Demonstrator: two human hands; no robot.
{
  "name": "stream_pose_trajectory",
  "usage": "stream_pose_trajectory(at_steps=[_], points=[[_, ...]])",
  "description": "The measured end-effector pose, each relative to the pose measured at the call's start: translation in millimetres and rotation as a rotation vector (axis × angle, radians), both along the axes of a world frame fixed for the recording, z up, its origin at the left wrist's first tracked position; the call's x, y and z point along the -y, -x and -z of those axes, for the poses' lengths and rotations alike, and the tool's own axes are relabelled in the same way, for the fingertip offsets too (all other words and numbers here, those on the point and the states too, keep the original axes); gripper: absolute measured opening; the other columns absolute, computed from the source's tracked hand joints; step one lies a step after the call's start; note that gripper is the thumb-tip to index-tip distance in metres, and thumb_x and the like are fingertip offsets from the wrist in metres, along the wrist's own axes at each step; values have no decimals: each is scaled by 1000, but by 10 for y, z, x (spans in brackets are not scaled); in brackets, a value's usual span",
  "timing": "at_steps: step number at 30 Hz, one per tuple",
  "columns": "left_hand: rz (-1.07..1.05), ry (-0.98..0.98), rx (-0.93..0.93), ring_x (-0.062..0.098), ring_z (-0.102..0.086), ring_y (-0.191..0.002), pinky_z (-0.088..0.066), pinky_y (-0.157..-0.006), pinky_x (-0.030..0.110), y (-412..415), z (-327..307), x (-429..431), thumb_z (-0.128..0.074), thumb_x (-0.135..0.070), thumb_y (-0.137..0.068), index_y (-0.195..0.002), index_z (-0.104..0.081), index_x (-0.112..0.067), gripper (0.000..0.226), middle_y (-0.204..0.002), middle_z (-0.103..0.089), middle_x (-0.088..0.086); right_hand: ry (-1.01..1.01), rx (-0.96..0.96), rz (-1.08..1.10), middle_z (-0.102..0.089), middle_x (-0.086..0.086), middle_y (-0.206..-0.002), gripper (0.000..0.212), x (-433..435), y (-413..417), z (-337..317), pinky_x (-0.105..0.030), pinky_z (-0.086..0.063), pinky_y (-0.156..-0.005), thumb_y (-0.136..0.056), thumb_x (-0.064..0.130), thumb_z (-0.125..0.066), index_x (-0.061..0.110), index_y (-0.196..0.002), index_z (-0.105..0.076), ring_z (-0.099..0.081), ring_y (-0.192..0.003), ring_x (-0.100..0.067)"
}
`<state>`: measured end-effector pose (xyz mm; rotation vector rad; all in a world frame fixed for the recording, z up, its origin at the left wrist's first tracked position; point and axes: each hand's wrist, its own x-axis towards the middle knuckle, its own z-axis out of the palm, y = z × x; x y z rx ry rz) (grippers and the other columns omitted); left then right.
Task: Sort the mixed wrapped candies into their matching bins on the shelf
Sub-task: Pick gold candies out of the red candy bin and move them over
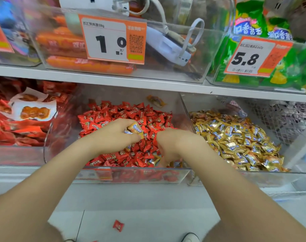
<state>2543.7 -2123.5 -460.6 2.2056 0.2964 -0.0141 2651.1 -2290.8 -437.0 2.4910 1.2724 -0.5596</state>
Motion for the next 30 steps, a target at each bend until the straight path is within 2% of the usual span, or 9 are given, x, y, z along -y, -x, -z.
stream_pose_trajectory(at_steps=[2, 6, 12, 14, 16, 18, 21, 25, 30], points=[[-39, 63, -46, 16, -61, -65, -50, -61, 35, -1, -18, 8, -69, -27, -98, -97, -64, -12, 15, -74, -65, 3, -6, -22, 4, -56, -7, -98, 45, -30, -13, 89, -35, -50, -73, -80, 31, -92, 16, -80, -50, -63, -96, -29], [-122, 219, -94, 22, -68, -72, -53, -71, 41, -29, -35, 15, -71, -19, -91, -102, -60, -5, 21, -82, -69, 15, -86, -65, 55, -62, -10, -108, 37, -8, -31, 144, -35, -53, -69, -78, 17, -91, 8, -106, -69, -55, -68, -17], [-243, 521, -68, 26, -59, -69, -52, -82, 48, -60, -34, 38, -68, -5, -89, -78, -47, -16, 26, -73, -51, 8, -137, -186, 153, -71, -25, -118, 34, -32, -25, 337, -32, -43, -61, -84, 4, -69, -4, -117, -70, -51, -71, -20], [-253, 563, -57, 24, -60, -69, -56, -85, 48, -51, -30, 53, -68, -4, -93, -83, -55, -12, 18, -74, -56, 8, -163, -232, 168, -71, -26, -111, 31, -33, -55, 296, -29, -48, -61, -86, 8, -74, -2, -115, -72, -57, -71, -22], [-259, 580, -41, 23, -64, -76, -61, -85, 45, -29, -37, 75, -67, -6, -98, -98, -69, -4, 2, -83, -64, 8, -208, -290, 183, -74, -6, -94, 27, -36, -77, 240, -26, -53, -61, -84, 18, -86, 10, -108, -75, -67, -76, -18], [-274, 593, -42, 25, -69, -83, -65, -78, 37, -6, -30, 75, -67, -9, -101, -110, -73, -2, 13, -95, -70, 11, -250, -342, 205, -71, 5, -87, 34, -49, -77, 227, -25, -52, -60, -81, 25, -91, 15, -109, -74, -71, -77, -15], [-311, 689, -53, 26, -73, -85, -63, -73, 33, 17, -27, 78, -65, -7, -102, -113, -73, 1, 15, -106, -73, 18, -256, -367, 229, -71, 4, -83, 38, -94, -43, 274, -27, -57, -66, -82, 28, -91, 14, -113, -74, -73, -73, -17], [-400, 869, -77, 25, -69, -87, -64, -71, 37, 33, -53, 69, -64, -5, -102, -118, -72, -3, 19, -105, -69, 17, -329, -298, 264, -76, 0, -87, 18, -136, -62, 282, -28, -56, -64, -81, 30, -91, 20, -93, -81, -70, -76, -16], [-470, 987, -101, 30, -63, -87, -63, -77, 45, 69, -122, 28, -68, -10, -90, -102, -71, -5, 13, -108, -58, 19, -567, -435, 305, -78, -9, -73, 9, 57, -116, 94, -45, -62, -72, -93, 21, -80, 19, -85, -74, -66, -63, -16]])
